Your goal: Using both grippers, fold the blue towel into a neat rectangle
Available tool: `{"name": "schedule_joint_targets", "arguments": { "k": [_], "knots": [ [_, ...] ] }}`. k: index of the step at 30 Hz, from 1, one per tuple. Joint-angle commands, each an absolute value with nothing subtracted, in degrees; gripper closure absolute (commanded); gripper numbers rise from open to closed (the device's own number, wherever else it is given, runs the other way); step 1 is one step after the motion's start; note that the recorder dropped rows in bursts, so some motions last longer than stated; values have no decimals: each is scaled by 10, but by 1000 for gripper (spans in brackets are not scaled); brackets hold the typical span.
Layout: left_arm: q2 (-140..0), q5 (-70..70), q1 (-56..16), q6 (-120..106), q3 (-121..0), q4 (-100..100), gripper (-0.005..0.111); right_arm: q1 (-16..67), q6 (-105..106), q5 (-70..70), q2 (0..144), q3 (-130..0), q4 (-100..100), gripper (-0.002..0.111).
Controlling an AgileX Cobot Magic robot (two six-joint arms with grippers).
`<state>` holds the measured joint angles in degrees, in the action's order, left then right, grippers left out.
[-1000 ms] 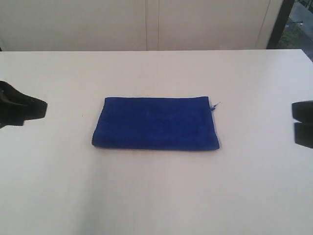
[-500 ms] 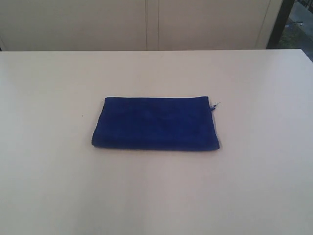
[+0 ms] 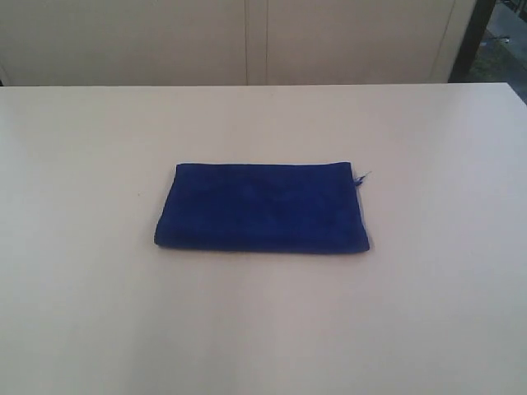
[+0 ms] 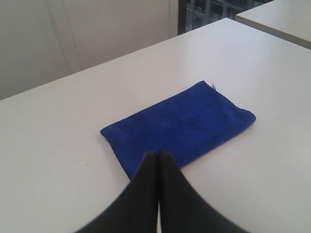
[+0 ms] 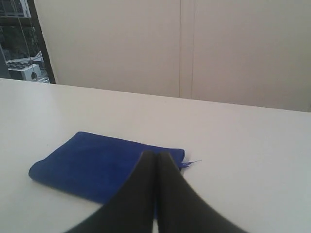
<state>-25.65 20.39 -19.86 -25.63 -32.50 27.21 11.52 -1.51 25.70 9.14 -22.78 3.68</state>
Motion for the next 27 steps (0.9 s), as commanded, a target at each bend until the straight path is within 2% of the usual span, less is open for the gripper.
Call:
{"name": "schedule_joint_targets", "arguments": {
  "k": [1,9,18,27],
  "knots": [
    [-253,210,-201,-257,-324,276,107,85,-18,253,75,-226,31,108],
    [-253,211,-201,-257,-324,276,107,-48,-18,254,51,-226,31,108],
    [-253,211,-201,-257,-324,276,107,-53,-18,252,51,-223,31,108],
    [-253,211,-201,-257,-324,276,107,-53,-18,252,0,-160,31,108]
  ]
}}
